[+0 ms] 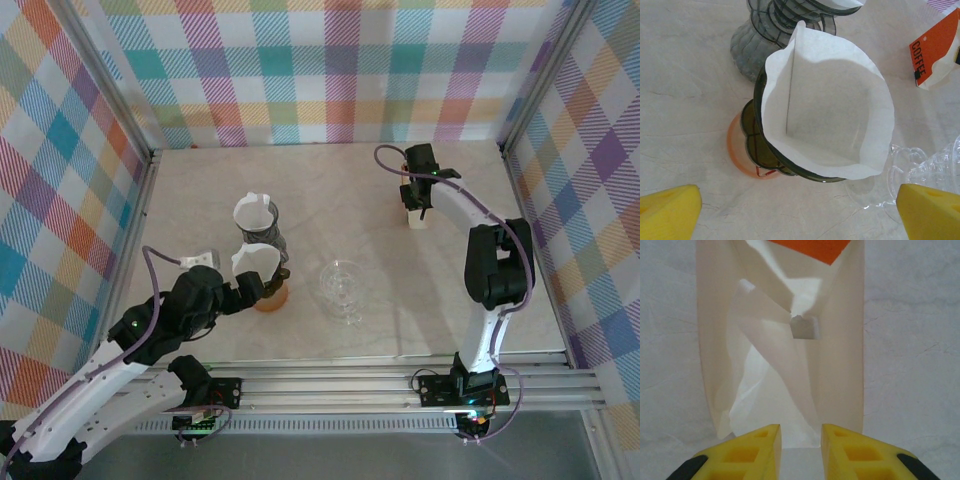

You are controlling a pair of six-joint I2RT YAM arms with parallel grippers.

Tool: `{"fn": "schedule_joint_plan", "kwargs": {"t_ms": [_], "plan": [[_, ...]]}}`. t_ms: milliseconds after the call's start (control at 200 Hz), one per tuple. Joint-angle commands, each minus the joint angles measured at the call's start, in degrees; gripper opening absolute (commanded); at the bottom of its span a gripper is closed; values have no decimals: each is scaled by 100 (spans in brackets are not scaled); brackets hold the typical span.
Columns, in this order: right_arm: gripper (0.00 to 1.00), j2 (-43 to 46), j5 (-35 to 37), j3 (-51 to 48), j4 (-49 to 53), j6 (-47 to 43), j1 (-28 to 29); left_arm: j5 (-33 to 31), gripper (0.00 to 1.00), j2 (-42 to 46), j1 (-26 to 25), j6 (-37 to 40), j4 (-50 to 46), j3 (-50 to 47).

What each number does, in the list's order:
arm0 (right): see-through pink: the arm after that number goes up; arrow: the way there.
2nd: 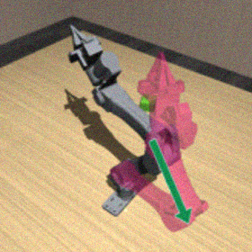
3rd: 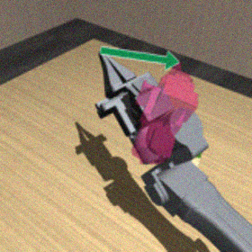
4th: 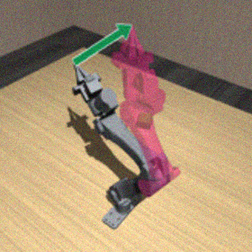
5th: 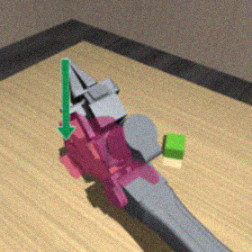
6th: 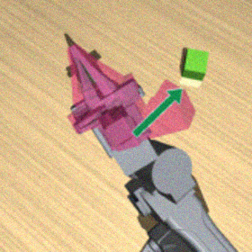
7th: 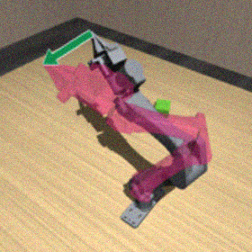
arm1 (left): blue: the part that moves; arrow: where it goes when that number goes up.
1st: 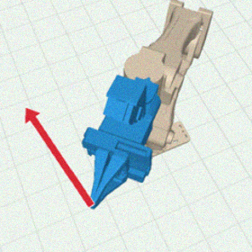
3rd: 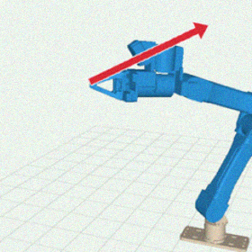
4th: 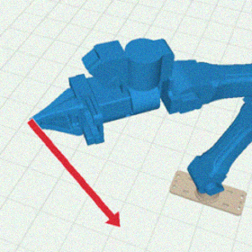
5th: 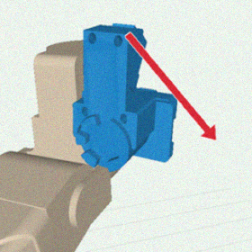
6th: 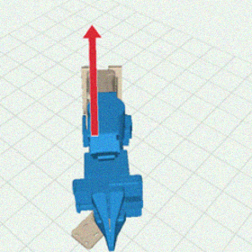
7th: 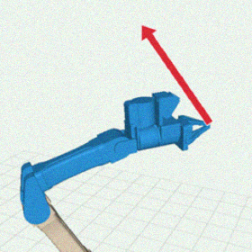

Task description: Place the coffee filter in the dripper

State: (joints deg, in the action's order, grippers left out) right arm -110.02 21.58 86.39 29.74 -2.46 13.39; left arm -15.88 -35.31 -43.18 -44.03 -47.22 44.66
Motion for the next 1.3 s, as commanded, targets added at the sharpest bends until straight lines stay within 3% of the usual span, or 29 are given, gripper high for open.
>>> {"fn": "schedule_joint_plan", "kwargs": {"t_ms": [0, 255, 555, 690, 1040, 1295], "plan": [[27, -171, 121, 197, -192, -171, -47, 122, 100, -66, 45, 78, 219, 220], [27, -448, 70, 385, -162, -145, -43, 129, 100, -143, 38, 70, 200, 270], [0, -238, 180, 166, -352, -123, -45, 160, 100, -152, 42, 46, 169, 296], [0, 112, 220, -26, -397, 32, -36, 168, 100, -112, 44, 27, 152, 264], [0, 1922, 179, -963, 38, 749, 239, 298, 100, 82, 41, 13, 113, 217], [0, 3771, -111, -1432, 963, 1329, 1163, 441, 100, 352, 34, 42, -103, 256]]}}
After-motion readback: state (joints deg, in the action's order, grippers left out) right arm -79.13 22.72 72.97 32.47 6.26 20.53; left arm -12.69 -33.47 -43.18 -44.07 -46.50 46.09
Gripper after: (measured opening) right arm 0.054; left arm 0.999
